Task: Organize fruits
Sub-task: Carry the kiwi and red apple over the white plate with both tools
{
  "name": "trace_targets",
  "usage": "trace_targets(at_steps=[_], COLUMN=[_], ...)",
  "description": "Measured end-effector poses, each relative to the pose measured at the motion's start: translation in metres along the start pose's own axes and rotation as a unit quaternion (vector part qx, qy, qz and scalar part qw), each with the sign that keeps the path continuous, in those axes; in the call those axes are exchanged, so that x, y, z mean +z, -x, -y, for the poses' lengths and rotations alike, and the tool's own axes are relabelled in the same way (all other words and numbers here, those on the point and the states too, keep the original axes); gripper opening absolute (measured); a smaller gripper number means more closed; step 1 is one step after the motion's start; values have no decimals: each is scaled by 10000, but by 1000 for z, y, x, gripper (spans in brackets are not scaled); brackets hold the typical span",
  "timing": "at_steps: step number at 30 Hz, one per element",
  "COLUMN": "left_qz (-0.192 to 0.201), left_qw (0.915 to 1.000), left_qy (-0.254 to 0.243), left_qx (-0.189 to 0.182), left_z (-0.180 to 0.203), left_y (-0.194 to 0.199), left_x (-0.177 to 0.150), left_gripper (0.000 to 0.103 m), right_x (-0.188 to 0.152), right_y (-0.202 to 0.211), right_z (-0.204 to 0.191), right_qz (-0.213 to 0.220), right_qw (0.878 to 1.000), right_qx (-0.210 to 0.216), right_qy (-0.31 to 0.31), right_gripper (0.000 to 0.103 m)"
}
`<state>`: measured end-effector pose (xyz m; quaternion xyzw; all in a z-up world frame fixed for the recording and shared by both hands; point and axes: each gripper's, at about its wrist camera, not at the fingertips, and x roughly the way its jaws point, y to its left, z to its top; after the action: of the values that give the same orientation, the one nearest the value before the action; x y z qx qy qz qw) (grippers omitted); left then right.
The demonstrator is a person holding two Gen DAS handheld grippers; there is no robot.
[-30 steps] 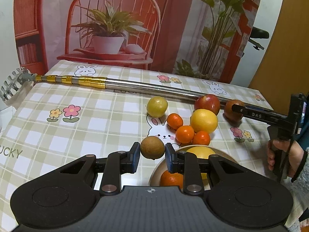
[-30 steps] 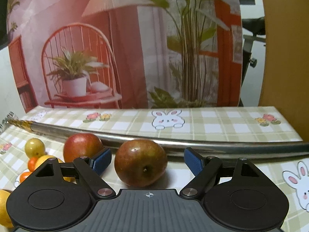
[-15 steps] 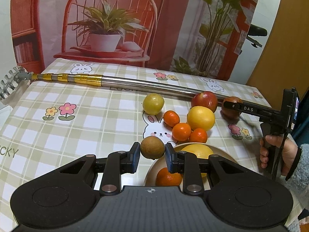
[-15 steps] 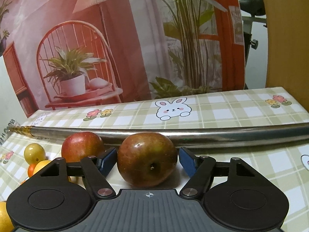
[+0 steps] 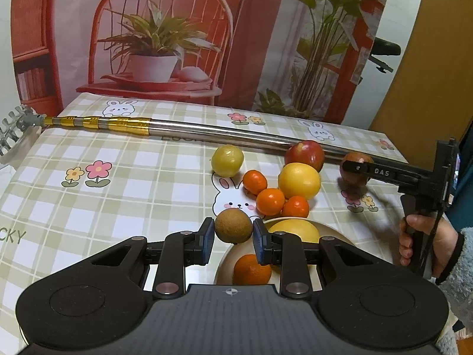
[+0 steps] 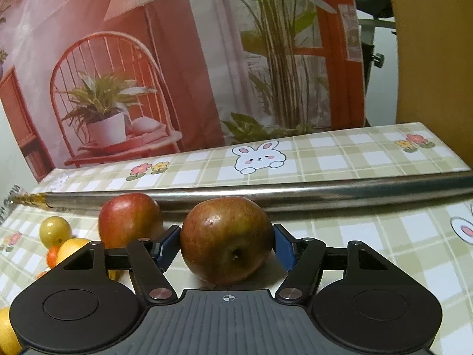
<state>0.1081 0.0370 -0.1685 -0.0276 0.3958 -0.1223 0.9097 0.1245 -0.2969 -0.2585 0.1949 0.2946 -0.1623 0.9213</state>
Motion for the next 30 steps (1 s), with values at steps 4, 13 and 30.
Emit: trace_targets(at_steps=[4,13,30], left_qz=[-2,-138,-744], left_qw=[9999,9990,9947], left_qy=[-58,-180,-342], left_qx=[-86,-391,-629], left_z=[3,13,21], left_y=[4,13,10], left_x=[-4,-24,-66], left_gripper=[29,29,29], right_x=[-1,-7,-38], right_y=[23,85,168], right_z=[0,-18,-68], right_qz=[69,231,121], right_qw=[9995,9979,9972], right_qx=[46,153,732], right_qy=[-291,-578,-69], right_gripper=[63,63,63])
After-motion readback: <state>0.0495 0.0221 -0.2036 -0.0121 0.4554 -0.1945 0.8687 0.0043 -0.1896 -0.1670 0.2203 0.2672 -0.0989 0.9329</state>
